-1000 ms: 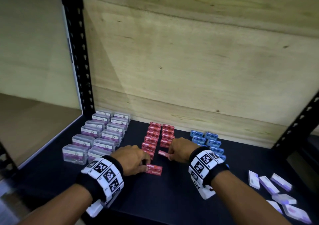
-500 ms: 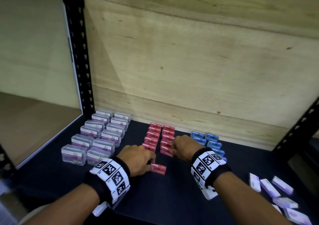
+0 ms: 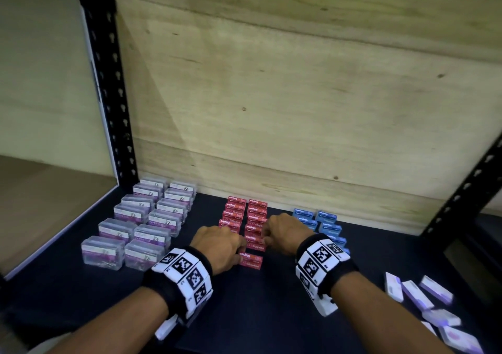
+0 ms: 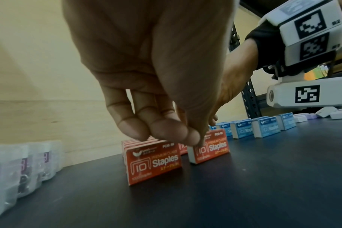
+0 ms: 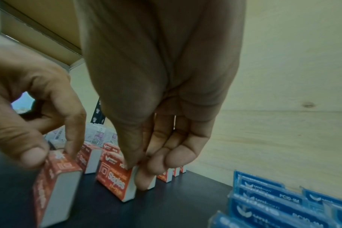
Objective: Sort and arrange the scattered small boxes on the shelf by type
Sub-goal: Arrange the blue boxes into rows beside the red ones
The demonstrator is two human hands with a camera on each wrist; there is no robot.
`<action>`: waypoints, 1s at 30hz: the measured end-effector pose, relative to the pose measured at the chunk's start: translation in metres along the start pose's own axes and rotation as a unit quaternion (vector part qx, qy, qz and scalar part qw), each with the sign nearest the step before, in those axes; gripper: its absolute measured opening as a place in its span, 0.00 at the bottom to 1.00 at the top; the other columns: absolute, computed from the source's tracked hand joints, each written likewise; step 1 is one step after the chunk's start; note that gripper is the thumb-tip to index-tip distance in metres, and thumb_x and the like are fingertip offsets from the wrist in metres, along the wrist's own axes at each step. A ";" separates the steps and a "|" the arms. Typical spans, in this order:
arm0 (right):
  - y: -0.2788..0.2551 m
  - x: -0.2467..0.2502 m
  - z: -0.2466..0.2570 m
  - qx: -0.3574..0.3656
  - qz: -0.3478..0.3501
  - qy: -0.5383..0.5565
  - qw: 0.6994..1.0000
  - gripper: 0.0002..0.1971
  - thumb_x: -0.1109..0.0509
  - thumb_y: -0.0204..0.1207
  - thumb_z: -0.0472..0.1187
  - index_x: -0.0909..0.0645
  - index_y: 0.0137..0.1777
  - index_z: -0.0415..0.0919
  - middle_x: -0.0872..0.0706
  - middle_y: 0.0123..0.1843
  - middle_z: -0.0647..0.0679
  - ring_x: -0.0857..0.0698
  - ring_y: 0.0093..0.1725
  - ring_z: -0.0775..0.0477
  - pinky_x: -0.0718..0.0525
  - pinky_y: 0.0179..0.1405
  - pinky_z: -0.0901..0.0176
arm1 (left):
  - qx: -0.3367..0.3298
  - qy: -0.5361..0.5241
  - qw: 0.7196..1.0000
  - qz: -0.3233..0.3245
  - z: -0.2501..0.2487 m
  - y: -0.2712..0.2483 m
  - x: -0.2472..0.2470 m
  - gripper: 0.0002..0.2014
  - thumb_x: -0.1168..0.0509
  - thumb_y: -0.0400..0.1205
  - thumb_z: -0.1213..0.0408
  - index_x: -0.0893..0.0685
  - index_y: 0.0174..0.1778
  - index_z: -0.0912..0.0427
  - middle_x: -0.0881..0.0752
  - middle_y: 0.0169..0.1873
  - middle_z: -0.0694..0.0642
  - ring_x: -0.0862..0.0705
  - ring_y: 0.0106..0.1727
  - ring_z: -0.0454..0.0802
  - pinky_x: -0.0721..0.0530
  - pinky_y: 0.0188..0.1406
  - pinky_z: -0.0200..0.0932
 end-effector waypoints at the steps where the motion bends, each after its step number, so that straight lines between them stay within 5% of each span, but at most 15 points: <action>1: 0.000 0.000 0.000 0.003 0.001 0.002 1.000 0.09 0.31 0.82 0.44 0.12 0.55 0.42 0.11 0.53 0.45 0.13 0.52 0.46 0.16 0.51 0.54 | 0.000 0.002 1.000 -0.001 0.000 0.002 0.000 0.13 0.37 0.82 0.45 0.19 0.60 0.42 0.14 0.56 0.49 0.17 0.59 0.53 0.24 0.56 0.49; 6: -0.004 0.001 -0.003 0.020 -0.003 0.024 1.000 0.07 0.29 0.81 0.44 0.12 0.55 0.46 0.11 0.53 0.48 0.14 0.50 0.49 0.22 0.46 0.57 | -0.001 -0.001 1.000 -0.005 -0.002 0.007 0.000 0.13 0.37 0.81 0.43 0.19 0.59 0.41 0.14 0.55 0.48 0.16 0.57 0.53 0.23 0.55 0.48; 16: -0.041 0.036 -0.036 0.020 -0.025 0.084 0.996 0.11 0.28 0.81 0.44 0.14 0.61 0.47 0.11 0.55 0.51 0.15 0.54 0.51 0.18 0.57 0.57 | -0.027 -0.006 0.999 -0.037 -0.020 0.008 0.032 0.16 0.38 0.81 0.41 0.21 0.60 0.41 0.14 0.51 0.47 0.16 0.55 0.51 0.24 0.51 0.47; 30: -0.177 0.040 -0.248 -0.211 -0.036 0.097 0.972 0.07 0.24 0.75 0.44 0.13 0.52 0.51 0.16 0.43 0.59 0.16 0.48 0.55 0.21 0.51 0.64 | -0.214 -0.001 0.977 -0.010 -0.210 0.064 0.060 0.14 0.38 0.81 0.44 0.16 0.57 0.45 0.13 0.49 0.47 0.17 0.55 0.51 0.27 0.46 0.45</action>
Point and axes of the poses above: each hand's wrist, its own y-axis towards the middle knuckle, its own x-axis out of the back of the hand, z = x × y, the point moved 7 cm from there along y, towards the middle knuckle
